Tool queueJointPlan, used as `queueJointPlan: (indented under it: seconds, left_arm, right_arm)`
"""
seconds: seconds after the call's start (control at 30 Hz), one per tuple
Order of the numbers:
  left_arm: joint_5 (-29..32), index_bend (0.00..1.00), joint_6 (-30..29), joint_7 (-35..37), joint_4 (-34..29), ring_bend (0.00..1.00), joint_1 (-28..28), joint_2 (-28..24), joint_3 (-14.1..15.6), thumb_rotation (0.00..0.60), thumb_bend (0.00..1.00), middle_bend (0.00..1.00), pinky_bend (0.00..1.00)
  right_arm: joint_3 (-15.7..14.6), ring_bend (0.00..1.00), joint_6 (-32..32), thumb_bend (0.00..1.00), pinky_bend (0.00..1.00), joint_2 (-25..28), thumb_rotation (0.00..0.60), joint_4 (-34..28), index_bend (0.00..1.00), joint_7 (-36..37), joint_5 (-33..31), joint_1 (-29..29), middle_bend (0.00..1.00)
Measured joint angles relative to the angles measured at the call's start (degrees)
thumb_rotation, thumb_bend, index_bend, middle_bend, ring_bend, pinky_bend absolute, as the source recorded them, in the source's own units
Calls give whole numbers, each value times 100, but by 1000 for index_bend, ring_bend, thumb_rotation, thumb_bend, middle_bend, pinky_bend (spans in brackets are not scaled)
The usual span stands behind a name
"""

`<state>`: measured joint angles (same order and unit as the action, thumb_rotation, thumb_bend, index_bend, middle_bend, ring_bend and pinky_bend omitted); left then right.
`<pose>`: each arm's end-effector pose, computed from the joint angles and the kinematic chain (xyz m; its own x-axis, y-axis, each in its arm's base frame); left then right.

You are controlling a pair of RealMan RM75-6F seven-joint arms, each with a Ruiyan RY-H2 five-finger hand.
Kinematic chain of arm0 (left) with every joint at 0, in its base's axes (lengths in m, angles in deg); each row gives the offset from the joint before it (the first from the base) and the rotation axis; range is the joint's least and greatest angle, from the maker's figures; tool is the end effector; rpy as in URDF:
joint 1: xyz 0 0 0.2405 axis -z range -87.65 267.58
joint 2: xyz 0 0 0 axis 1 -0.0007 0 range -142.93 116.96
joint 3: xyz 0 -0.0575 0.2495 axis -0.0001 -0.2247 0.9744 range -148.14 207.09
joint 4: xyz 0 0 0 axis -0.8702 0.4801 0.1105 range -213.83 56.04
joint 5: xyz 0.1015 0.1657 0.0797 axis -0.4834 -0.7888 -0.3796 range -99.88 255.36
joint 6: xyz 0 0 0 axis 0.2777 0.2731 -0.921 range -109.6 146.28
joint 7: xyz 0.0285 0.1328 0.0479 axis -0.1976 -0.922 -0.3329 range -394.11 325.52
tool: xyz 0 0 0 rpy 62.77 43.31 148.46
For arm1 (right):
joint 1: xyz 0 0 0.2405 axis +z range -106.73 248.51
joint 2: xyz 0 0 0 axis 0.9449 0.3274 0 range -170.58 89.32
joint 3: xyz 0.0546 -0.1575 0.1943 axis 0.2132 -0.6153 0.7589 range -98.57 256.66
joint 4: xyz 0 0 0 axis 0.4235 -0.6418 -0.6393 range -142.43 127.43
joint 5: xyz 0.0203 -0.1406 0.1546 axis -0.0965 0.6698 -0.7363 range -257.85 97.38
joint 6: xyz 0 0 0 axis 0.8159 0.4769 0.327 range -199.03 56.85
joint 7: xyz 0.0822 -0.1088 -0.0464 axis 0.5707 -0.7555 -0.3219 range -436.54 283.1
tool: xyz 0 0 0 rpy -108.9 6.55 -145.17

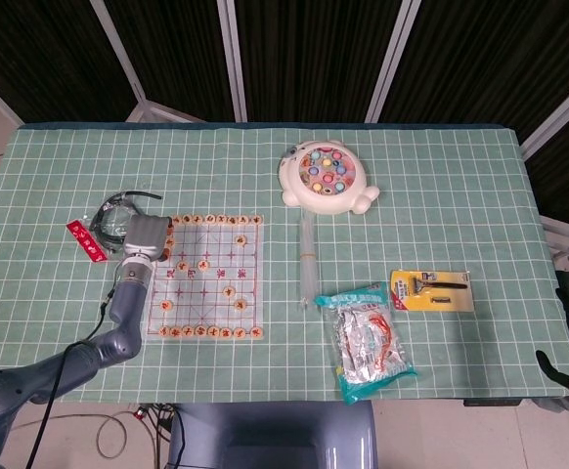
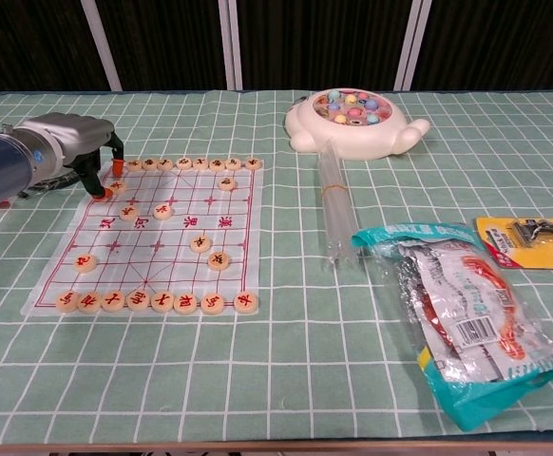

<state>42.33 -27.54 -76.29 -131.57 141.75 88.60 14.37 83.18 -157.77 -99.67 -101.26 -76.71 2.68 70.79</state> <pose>-0.2028 0.4335 -0.0319 0.6489 0.3073 0.6961 0.7414 -0.0497 -0.6692 -0.3298 -0.1575 0.1954 0.4508 0.0136 0.8925 -0.8869 0.1197 0.4461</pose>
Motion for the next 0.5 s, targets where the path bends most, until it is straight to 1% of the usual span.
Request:
queueJointPlan:
  seconds: [0.3, 0.5]
  left_arm:
    - [49, 433, 25, -16, 34, 873, 53, 50, 5, 600, 269, 951, 936]
    - [83, 440, 32, -39, 85, 873, 70, 85, 26, 600, 300, 951, 935]
  right_arm:
    - [-2, 0, -5, 344, 0, 5, 600, -9, 0, 16, 9, -4, 0]
    - [-1, 0, -3, 344, 0, 8, 600, -9, 0, 30, 5, -5, 0]
